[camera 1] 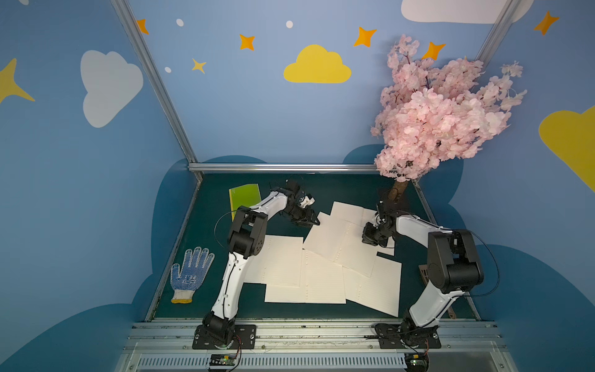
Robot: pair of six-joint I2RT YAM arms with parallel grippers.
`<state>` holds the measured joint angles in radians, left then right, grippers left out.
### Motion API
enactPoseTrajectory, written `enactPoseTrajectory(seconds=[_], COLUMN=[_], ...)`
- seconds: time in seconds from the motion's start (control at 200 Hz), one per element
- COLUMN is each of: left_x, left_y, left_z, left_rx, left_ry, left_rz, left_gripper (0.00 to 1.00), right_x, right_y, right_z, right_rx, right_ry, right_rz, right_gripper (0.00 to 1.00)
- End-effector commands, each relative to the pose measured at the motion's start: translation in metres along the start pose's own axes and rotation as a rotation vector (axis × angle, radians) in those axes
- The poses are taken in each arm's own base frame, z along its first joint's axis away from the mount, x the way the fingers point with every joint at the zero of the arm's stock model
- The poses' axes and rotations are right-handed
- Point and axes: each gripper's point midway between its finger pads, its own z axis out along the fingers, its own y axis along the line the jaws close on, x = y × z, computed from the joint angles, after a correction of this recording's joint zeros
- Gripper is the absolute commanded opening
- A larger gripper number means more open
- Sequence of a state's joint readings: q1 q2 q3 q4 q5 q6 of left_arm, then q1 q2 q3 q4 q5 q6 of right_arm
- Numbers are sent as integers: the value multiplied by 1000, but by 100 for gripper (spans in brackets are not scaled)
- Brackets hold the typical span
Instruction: Close the notebook
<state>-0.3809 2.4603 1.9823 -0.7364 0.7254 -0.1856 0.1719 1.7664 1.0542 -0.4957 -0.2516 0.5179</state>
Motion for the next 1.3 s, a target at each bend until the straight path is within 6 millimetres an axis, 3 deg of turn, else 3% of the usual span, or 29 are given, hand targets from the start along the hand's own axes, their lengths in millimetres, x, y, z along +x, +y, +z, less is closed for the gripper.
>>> enactPoseTrajectory(seconds=[0.0,0.706,1.026,1.291], left_x=[6,8,25,32], left_y=[20,24,11,-5], left_z=[1,-18,3,9], left_rx=[-105,-179,-100,-14], left_ry=[13,-13,72,97], left_rz=[2,25,31,36], left_gripper=[51,55,54,52], right_x=[6,9,9,8], right_y=[-4,-6,-5,-4], right_z=[4,5,5,4], right_rx=[3,8,7,3], right_ry=[18,19,19,19], right_rz=[8,9,8,6], right_gripper=[9,9,9,9])
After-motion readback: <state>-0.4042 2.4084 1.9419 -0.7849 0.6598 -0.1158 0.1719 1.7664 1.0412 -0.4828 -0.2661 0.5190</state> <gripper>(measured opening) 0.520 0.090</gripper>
